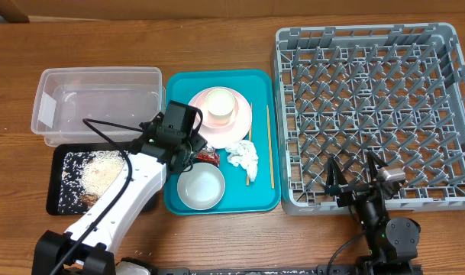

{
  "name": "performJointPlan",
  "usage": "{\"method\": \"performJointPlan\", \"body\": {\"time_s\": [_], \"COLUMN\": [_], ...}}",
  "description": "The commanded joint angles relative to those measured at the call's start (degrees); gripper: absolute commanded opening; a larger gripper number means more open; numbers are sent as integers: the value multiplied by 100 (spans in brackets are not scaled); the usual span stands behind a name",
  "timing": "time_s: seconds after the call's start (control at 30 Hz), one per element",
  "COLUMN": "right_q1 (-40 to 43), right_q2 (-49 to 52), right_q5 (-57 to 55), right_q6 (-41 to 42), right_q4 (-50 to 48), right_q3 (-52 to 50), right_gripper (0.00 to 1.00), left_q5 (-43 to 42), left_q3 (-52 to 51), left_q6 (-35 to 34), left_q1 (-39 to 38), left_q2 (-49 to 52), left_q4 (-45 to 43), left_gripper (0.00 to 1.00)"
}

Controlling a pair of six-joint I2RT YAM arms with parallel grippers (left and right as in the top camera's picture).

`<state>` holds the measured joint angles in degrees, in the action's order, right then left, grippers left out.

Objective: Sort waste into correct bins and load items into the dishwasher
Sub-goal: 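Return the bowl to teal tray and reach for red wrapper, then grasp the red snack wrapper with left gripper and lift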

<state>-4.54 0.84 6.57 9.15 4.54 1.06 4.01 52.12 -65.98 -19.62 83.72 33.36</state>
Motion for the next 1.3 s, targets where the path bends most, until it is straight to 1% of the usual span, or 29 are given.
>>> {"method": "performJointPlan", "body": {"time_s": [0.0, 0.17, 0.27, 0.47, 0.63, 0.83, 0.9, 1.2, 1.27], "right_q1": [-28, -28, -28, -28, -28, -28, -28, -28, -28], "right_q2": [-68, -68, -68, -68, -68, -68, -68, -68, -68], "right_q5": [-55, -52, -55, -52, -55, -55, -55, -55, -55], "right_q6": [-17, -17, -17, -17, -17, -17, -17, -17, -17], "right_q4": [-24, -24, -24, -22, -24, -24, -24, -22, -22], "right_q3": [-59, -59, -59, -59, -59, -59, -59, -59, -59], "right_gripper": [100, 100, 100, 100, 100, 100, 100, 100, 100], "left_q5": [-103, -87, -87, -107, -317, -356, -348, -339, -341], "left_q3": [-192, -297, -321, -321, -321, -321, -321, -236, -201], "left_q6": [-94, -94, -92, -92, -90, -87, -87, 33, 66], "left_q1": [9, 9, 9, 9, 9, 9, 9, 11, 11], "left_q2": [28, 28, 81, 509, 807, 984, 981, 800, 743], "left_q4": [-173, -411, -494, -706, -859, -857, -863, -960, -955], "left_gripper": [54, 51, 52, 52, 47, 46, 43, 23, 20]}}
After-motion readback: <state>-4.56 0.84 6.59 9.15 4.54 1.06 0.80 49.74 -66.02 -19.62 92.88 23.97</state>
